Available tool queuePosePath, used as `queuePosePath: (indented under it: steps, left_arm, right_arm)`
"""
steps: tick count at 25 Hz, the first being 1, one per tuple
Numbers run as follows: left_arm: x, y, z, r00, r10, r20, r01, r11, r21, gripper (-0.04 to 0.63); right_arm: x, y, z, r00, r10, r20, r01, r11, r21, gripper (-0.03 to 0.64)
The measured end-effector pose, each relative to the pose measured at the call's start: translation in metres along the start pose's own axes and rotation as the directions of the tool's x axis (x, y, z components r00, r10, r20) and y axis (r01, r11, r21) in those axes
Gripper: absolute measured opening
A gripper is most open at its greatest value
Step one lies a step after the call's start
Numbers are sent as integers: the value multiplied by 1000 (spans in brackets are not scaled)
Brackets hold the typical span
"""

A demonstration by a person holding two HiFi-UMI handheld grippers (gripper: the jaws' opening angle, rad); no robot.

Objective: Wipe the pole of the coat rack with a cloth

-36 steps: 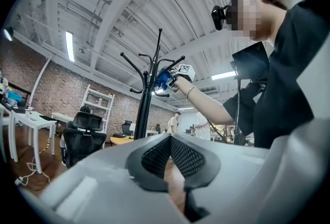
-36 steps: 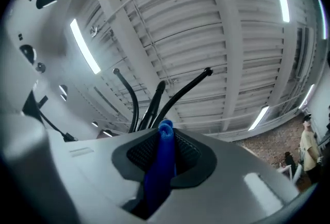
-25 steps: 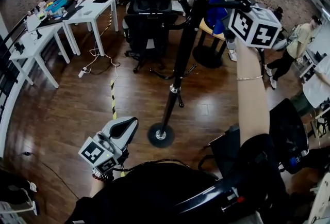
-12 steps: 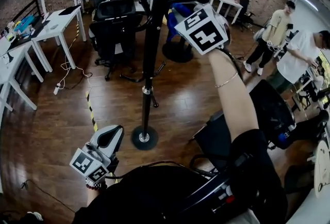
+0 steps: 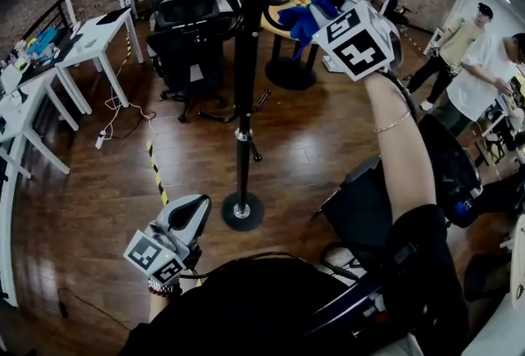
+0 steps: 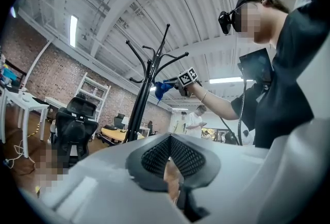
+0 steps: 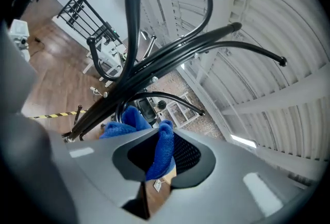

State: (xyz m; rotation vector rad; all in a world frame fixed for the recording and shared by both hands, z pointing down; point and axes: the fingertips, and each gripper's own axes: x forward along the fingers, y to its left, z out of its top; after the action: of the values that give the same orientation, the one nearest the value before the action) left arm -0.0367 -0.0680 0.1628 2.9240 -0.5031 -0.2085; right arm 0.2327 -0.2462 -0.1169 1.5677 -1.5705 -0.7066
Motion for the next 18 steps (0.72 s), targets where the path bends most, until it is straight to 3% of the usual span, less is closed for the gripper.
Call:
queuePosePath:
  steps: [5, 7, 9, 11, 14, 15, 16, 18]
  left_arm:
    - [-10, 1, 1, 999, 42, -11, -42, 999, 8, 6]
    - [-8, -1, -1, 999, 43, -14, -43, 999, -2, 6]
    - [-8, -2, -2, 999, 39, -20, -39, 999, -13, 6]
    - [-13, -2, -3, 998, 47, -29, -47, 999, -13, 6]
    - [-18, -2, -2, 997, 67, -36, -67, 998, -7, 6]
    - [-18, -2, -3, 997, 71, -36, -71, 997, -7, 6]
    - [-17, -3, -3, 997, 73, -35, -73, 997, -8, 6]
    - [-18, -4, -4, 997, 71, -36, -72, 997, -10, 6]
  right_arm:
    - [-8, -29, -36, 997, -81, -19, 82, 994, 72, 63]
    - [-28, -39, -39, 991, -122, 61, 111, 982, 152, 63]
    - [-62, -38, -24, 962, -173, 211, 121, 963, 241, 63]
    - [-93, -19, 7, 893, -219, 394, 104, 951, 292, 63]
    - [-120, 24, 60, 738, -260, 623, 91, 953, 290, 63]
    - [-123, 37, 74, 707, -259, 658, 106, 959, 263, 63]
    - [-119, 51, 82, 715, -242, 656, 136, 968, 209, 63]
    - [-103, 73, 90, 780, -212, 589, 193, 977, 96, 63]
